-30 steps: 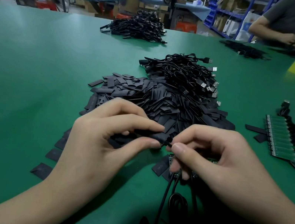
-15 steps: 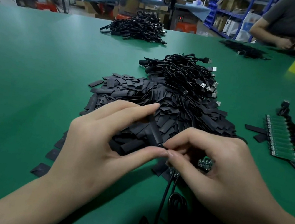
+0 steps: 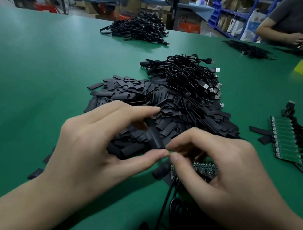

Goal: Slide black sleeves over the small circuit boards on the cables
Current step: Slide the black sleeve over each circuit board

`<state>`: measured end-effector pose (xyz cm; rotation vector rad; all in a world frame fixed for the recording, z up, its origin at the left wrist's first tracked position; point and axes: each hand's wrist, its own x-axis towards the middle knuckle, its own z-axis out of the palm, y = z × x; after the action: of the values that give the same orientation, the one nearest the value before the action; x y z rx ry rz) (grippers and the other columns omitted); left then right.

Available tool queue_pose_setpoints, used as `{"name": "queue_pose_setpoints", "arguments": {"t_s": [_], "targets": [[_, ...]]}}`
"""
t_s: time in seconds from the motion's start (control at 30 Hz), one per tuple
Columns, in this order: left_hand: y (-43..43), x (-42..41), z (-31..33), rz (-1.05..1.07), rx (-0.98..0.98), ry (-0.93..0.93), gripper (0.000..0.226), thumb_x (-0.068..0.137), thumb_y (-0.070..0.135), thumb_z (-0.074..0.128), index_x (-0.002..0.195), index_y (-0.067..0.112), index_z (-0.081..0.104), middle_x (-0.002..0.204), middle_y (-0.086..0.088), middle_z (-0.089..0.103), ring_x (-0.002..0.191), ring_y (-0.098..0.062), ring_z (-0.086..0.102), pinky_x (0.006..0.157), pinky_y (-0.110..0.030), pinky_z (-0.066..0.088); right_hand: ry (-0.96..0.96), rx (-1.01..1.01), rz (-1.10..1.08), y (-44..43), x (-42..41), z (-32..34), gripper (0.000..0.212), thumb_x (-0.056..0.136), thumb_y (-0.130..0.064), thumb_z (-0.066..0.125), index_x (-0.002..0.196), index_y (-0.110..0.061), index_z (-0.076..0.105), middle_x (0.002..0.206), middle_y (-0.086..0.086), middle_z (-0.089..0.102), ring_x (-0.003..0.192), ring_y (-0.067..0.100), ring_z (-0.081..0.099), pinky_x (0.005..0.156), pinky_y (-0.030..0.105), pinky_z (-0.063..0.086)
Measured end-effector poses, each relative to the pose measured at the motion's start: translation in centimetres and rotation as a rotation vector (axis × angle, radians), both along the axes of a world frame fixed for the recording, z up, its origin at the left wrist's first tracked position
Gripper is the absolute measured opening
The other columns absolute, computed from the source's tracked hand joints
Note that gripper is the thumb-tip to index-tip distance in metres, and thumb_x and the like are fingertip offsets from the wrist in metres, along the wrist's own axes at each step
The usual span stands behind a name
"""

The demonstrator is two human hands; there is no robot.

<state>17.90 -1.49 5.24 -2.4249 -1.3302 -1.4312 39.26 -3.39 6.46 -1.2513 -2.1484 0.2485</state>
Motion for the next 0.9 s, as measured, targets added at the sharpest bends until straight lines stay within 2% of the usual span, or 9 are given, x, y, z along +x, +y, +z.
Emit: {"name": "queue_pose_setpoints", "arguments": {"t_s": [0.07, 0.13, 0.3, 0.4, 0.5, 0.57, 0.67, 0.8, 0.9], "targets": [[0.4, -0.1, -0.3, -0.022, -0.009, -0.029, 0.049, 0.076, 0.038, 0.087, 0.115, 0.013, 0.073, 0.1, 0.005, 0.073, 0.094, -0.009, 0.07, 0.089, -0.018, 0.05, -0.122, 0.002, -0.047, 0.0, 0.2, 0.4, 0.017, 0.09, -0.05, 0.051, 0.094, -0.038, 0.062, 0.077, -0.022, 0.064, 0.076, 0.003, 0.063, 0.067, 0.037, 0.053], [0.9, -0.2, -0.2, -0.027, -0.044, -0.058, 0.051, 0.077, 0.045, 0.081, 0.118, 0.016, 0.072, 0.101, 0.009, 0.073, 0.095, -0.002, 0.068, 0.092, -0.012, 0.047, -0.229, 0.028, -0.09, 0.0, 0.4, 0.9, 0.023, 0.09, -0.054, 0.046, 0.092, -0.038, 0.062, 0.075, -0.021, 0.061, 0.074, 0.003, 0.06, 0.067, 0.039, 0.053], [1.3, -0.3, -0.8, 0.008, -0.153, -0.13, 0.06, 0.073, 0.055, 0.079, 0.124, 0.025, 0.068, 0.1, 0.018, 0.071, 0.094, 0.004, 0.067, 0.091, -0.011, 0.049, -0.383, 0.109, -0.122, -0.2, 0.5, 1.4, 0.024, 0.097, -0.046, 0.045, 0.098, -0.035, 0.067, 0.078, -0.019, 0.069, 0.071, 0.015, 0.069, 0.058, 0.04, 0.056], [1.6, -0.3, -1.2, -0.021, -0.237, -0.125, 0.069, 0.075, 0.065, 0.075, 0.134, 0.031, 0.06, 0.108, 0.021, 0.07, 0.101, 0.006, 0.066, 0.094, -0.015, 0.05, -0.372, 0.175, -0.186, 0.5, 1.3, 2.0, 0.021, 0.095, -0.039, 0.054, 0.1, -0.033, 0.073, 0.084, -0.013, 0.076, 0.068, 0.021, 0.072, 0.06, 0.041, 0.059], [1.6, -0.2, -1.6, -0.054, -0.254, 0.007, 0.061, 0.082, 0.063, 0.067, 0.134, 0.032, 0.06, 0.114, 0.022, 0.063, 0.108, 0.001, 0.06, 0.096, -0.023, 0.049, -0.299, 0.207, -0.319, 2.8, 3.4, 3.6, 0.021, 0.091, -0.036, 0.061, 0.102, -0.03, 0.078, 0.079, -0.007, 0.076, 0.063, 0.02, 0.069, 0.066, 0.038, 0.059], [1.5, 0.2, -1.7, -0.093, -0.265, 0.169, 0.048, 0.088, 0.064, 0.059, 0.124, 0.033, 0.067, 0.109, 0.02, 0.058, 0.105, -0.004, 0.056, 0.093, -0.032, 0.049, -0.288, 0.173, -0.389, 5.5, 4.9, 4.8, 0.02, 0.093, -0.037, 0.062, 0.105, -0.03, 0.077, 0.077, -0.007, 0.074, 0.064, 0.017, 0.066, 0.07, 0.039, 0.059], [1.2, 0.7, -2.0, -0.099, -0.26, 0.372, 0.051, 0.089, 0.072, 0.044, 0.113, 0.037, 0.072, 0.098, 0.021, 0.054, 0.097, -0.006, 0.051, 0.083, -0.034, 0.046, -0.329, 0.184, -0.436, 11.0, 6.1, 6.4, 0.019, 0.098, -0.034, 0.065, 0.11, -0.026, 0.077, 0.084, -0.002, 0.076, 0.073, 0.017, 0.065, 0.076, 0.037, 0.057], [1.1, 0.7, -2.4, -0.12, -0.293, 0.424, 0.062, 0.087, 0.08, 0.032, 0.117, 0.042, 0.07, 0.098, 0.023, 0.05, 0.098, -0.003, 0.047, 0.085, -0.028, 0.042, -0.4, 0.265, -0.431, 18.6, 4.7, 8.0, 0.021, 0.099, -0.03, 0.065, 0.113, -0.02, 0.077, 0.106, 0.005, 0.078, 0.091, 0.024, 0.069, 0.087, 0.041, 0.055], [1.1, 0.8, -2.3, -0.138, -0.309, 0.432, 0.06, 0.088, 0.079, 0.033, 0.12, 0.042, 0.068, 0.1, 0.022, 0.049, 0.1, -0.004, 0.046, 0.087, -0.028, 0.041, -0.474, 0.316, -0.426, 22.9, 2.7, 8.8, 0.02, 0.099, -0.031, 0.064, 0.112, -0.023, 0.078, 0.111, 0.006, 0.077, 0.103, 0.033, 0.068, 0.085, 0.042, 0.053]]}}
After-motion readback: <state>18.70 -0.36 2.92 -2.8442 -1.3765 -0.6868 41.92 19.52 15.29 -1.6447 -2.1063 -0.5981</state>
